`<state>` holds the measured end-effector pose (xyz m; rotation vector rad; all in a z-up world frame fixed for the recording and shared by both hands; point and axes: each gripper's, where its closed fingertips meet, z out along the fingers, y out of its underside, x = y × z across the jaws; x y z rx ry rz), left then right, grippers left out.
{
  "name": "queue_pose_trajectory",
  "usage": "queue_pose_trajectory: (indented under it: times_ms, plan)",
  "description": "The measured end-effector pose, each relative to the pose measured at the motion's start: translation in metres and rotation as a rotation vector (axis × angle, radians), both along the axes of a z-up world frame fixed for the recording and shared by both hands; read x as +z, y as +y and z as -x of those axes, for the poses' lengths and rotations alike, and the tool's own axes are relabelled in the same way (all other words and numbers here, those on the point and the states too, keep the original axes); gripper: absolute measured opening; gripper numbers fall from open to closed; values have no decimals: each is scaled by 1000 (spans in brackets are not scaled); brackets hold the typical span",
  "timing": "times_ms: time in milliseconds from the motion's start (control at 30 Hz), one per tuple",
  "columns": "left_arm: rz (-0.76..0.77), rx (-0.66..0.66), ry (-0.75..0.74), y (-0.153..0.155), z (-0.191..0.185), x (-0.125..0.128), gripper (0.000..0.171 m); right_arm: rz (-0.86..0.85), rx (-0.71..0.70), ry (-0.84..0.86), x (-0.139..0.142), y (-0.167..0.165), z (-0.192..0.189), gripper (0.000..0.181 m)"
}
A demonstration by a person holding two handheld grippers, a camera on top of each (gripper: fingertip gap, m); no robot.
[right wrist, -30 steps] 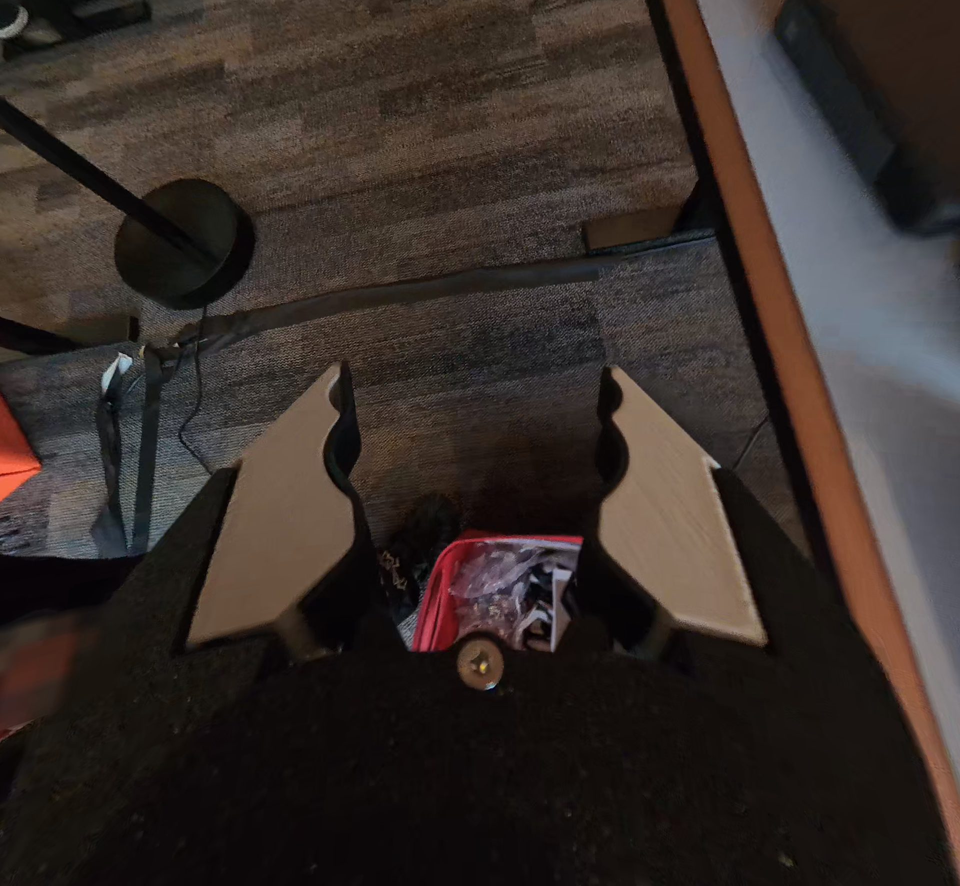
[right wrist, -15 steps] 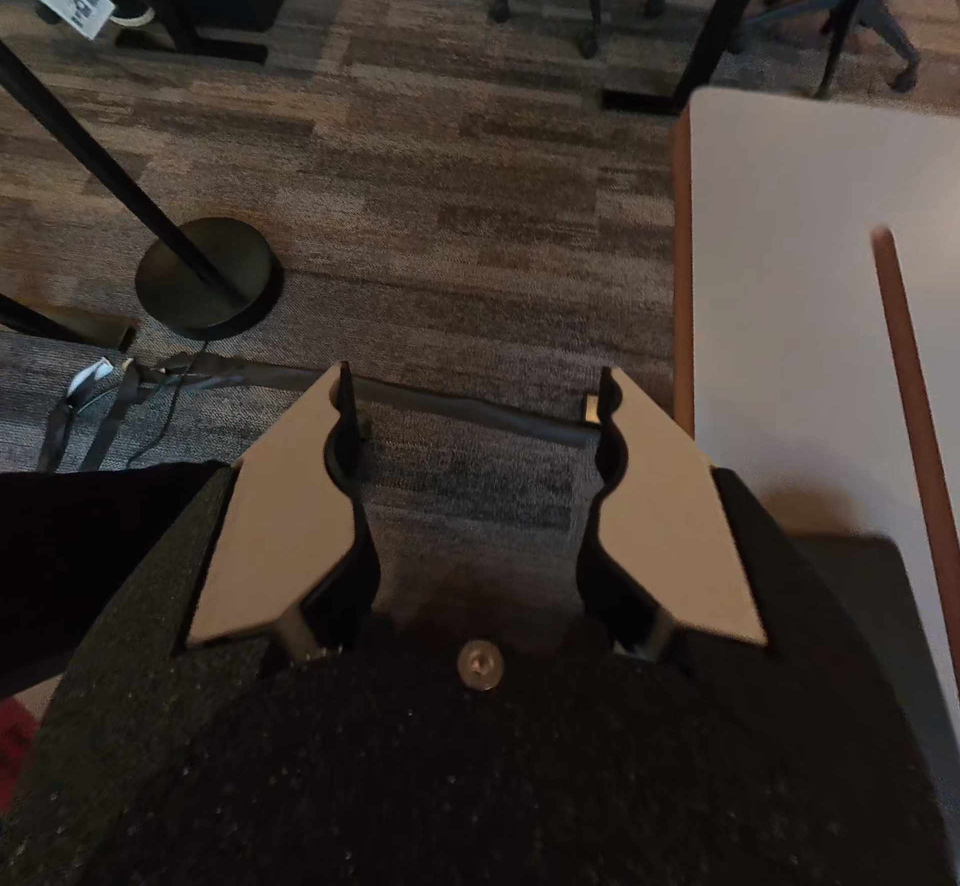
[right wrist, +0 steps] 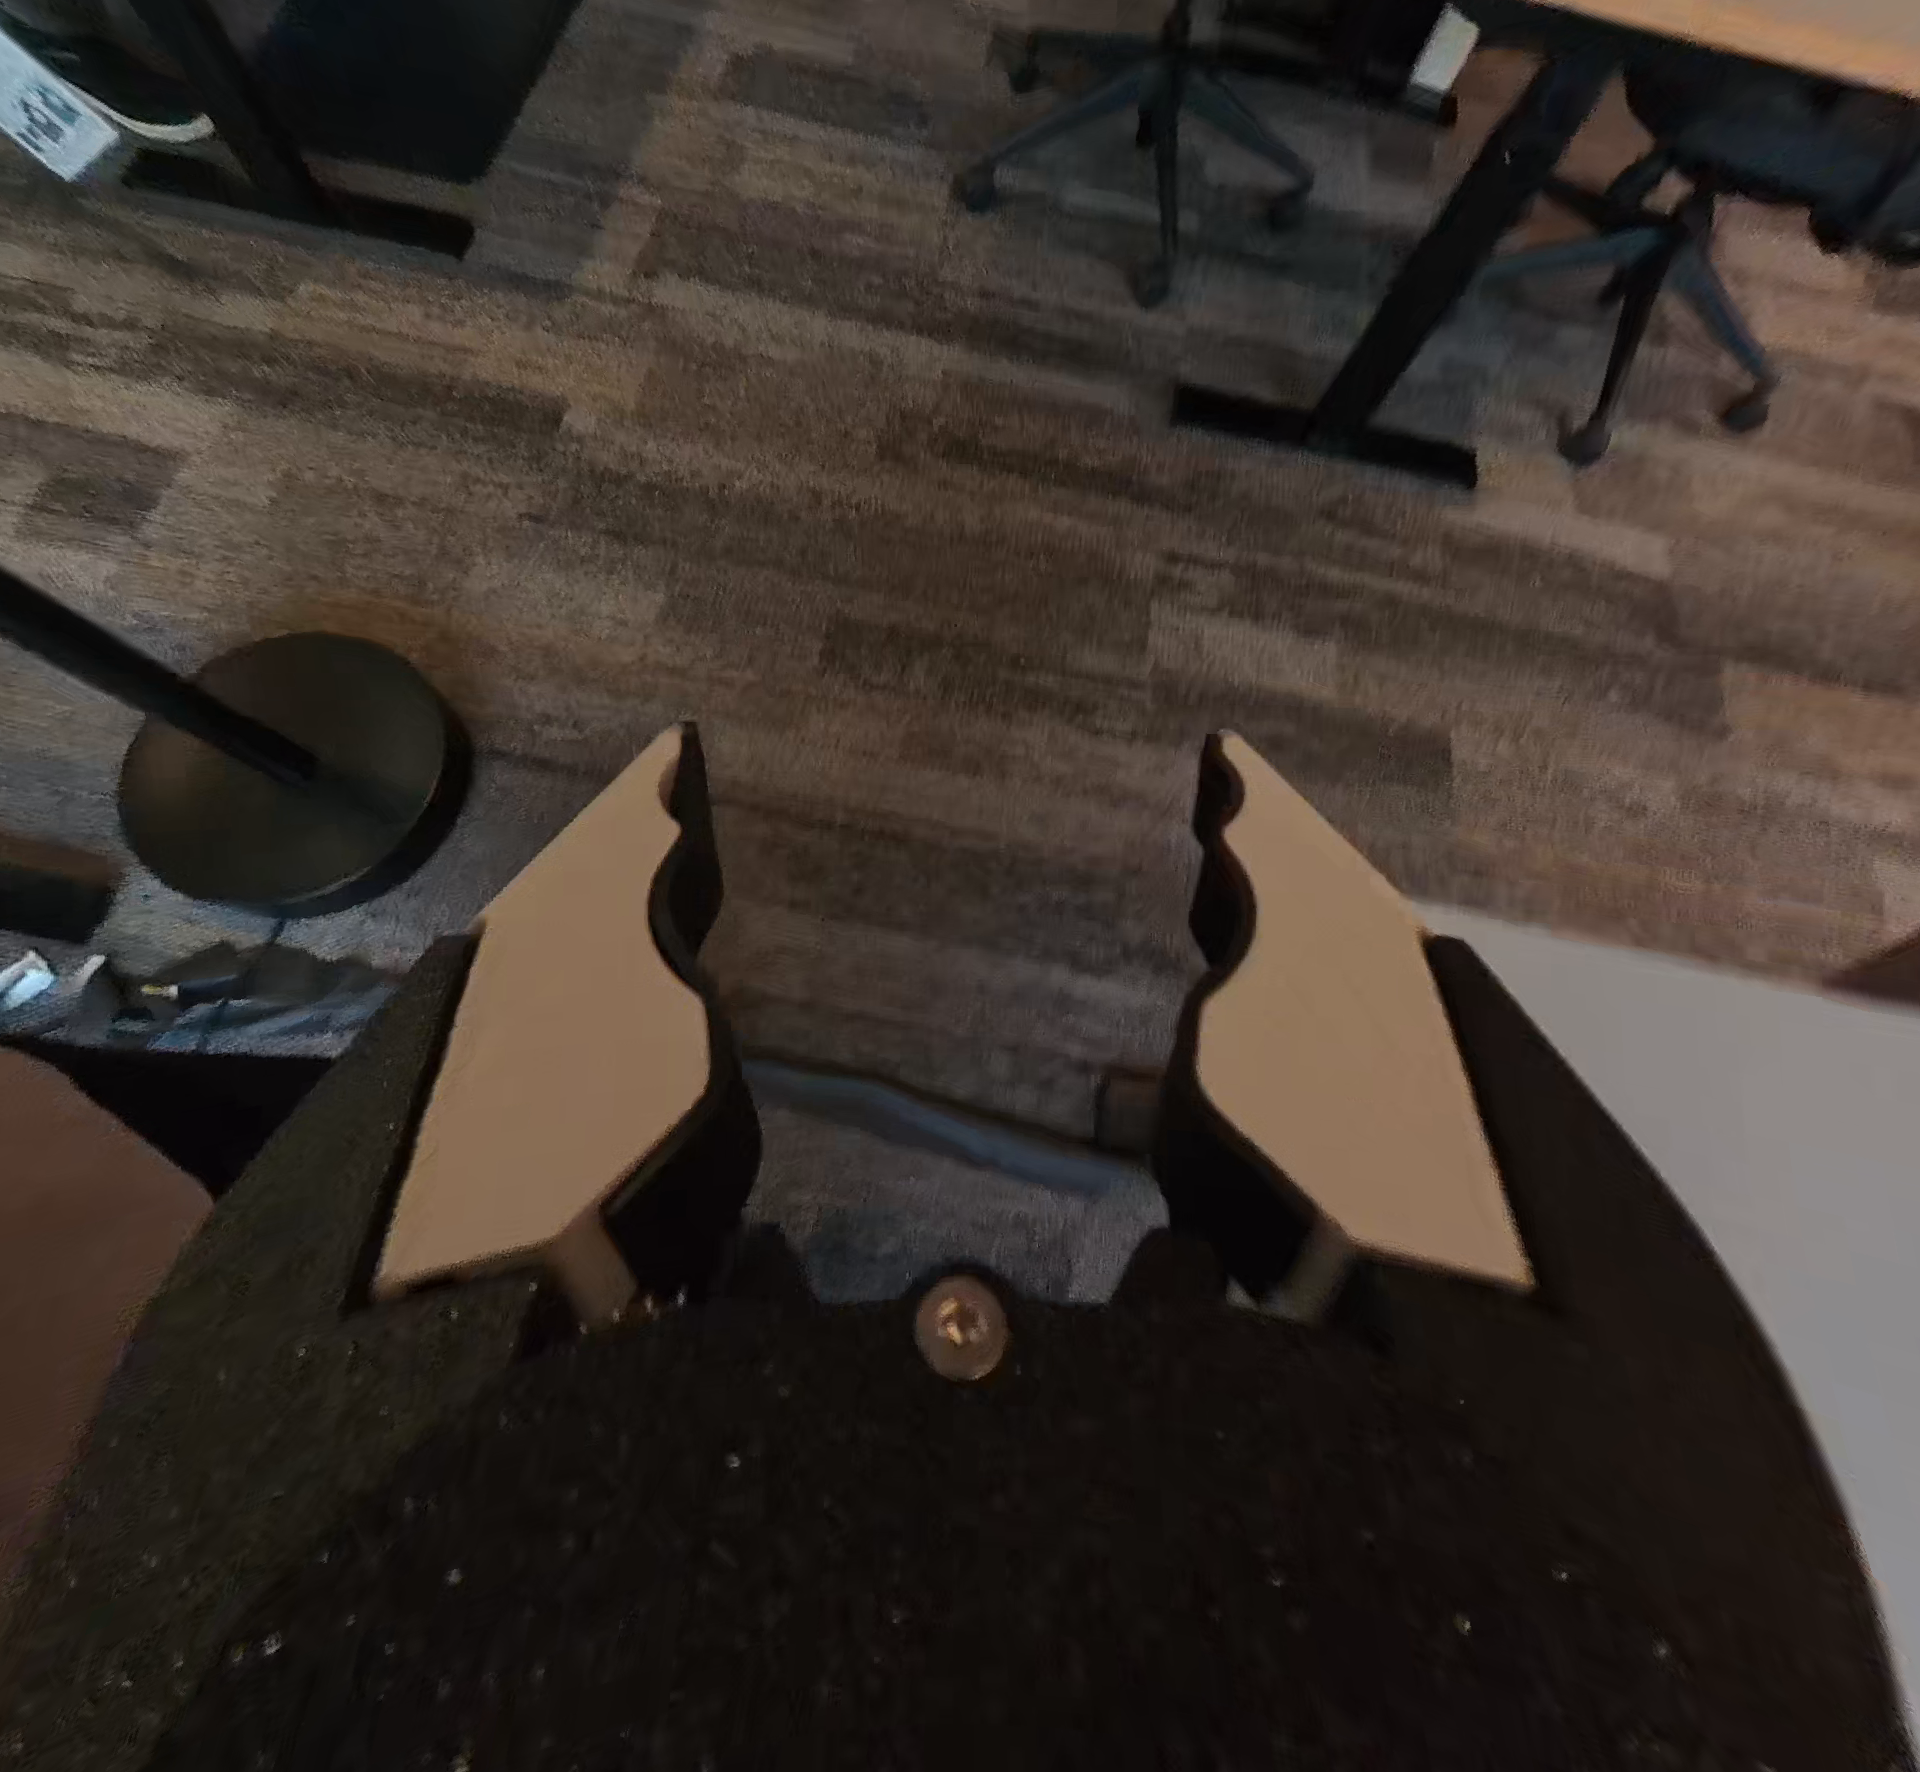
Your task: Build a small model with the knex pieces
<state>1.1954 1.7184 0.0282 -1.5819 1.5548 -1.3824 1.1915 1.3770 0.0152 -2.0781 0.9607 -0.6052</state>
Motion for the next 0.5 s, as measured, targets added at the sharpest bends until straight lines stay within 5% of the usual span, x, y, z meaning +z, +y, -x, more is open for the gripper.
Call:
queue_pose_trajectory:
  times_ms: [100,267,500]
  plan:
    - [0,61,-27,39,-38,13,71,-12,69,-20,10,42,-62,92]
    - [13,280,53,97,-41,-12,71,2,313,1,-6,127,-154,91]
    - [-69,919,186,160,29,-42,71,72,1180,-26,-44,322,-253,91]
